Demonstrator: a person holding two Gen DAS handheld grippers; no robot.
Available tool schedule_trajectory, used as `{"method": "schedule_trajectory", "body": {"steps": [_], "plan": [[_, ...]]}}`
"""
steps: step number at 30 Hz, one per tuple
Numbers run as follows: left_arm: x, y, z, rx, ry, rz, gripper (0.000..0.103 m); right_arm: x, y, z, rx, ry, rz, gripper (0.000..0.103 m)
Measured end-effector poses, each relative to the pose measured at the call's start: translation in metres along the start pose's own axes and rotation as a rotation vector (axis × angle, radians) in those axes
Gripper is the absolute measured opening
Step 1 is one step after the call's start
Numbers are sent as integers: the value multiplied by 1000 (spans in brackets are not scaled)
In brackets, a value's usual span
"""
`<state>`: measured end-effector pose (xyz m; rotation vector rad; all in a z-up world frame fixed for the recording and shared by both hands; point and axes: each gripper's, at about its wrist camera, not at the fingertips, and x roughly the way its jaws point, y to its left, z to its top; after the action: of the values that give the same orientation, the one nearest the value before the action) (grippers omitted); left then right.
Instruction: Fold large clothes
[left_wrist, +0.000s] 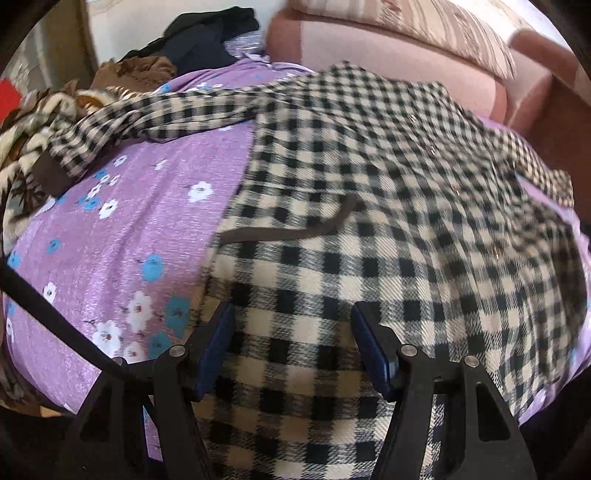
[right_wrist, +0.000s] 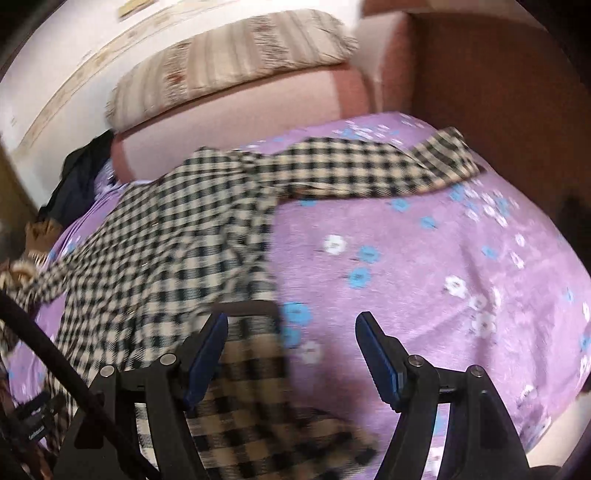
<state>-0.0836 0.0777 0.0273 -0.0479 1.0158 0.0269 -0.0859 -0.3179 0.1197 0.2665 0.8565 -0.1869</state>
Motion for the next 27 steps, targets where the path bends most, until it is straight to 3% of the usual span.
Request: {"method": "schedule_trajectory", "body": {"steps": [5,10,12,13,14,15,16,17,18,19,23,27], "plan": [[-3,24,1,-120,-8,-69,66,12,-23,-10,87,85,94,76],[3,7,-2,-73,12,-118,74,41,-19,-32,91,238,224,77],[3,-4,-4,-43,22,-137,73,37,-8,-38,27,212,189,78],[2,-8,-5,-23,26,-142,62,37,-2,-41,-9,219,180,79],[1,-14,-7,6,30,-136,38,35,2,-45,-30,219,179,78],[0,-21,-8,45,31,-104,23,33,5,-50,-48,220,177,73],[-2,-26,-10,81,32,-68,4,31,8,-54,-61,228,182,45],[-4,-27,-10,89,34,-67,2,30,10,-59,-71,249,193,25],[-8,-24,-10,79,37,-72,2,28,9,-62,-62,254,210,22],[-12,-21,-9,68,35,-77,2,23,5,-65,-33,263,251,10],[-38,-5,-7,30,16,-122,1,7,-14,-77,86,307,380,8],[-49,11,-10,11,36,-118,1,-9,-23,-95,111,349,412,7]]}}
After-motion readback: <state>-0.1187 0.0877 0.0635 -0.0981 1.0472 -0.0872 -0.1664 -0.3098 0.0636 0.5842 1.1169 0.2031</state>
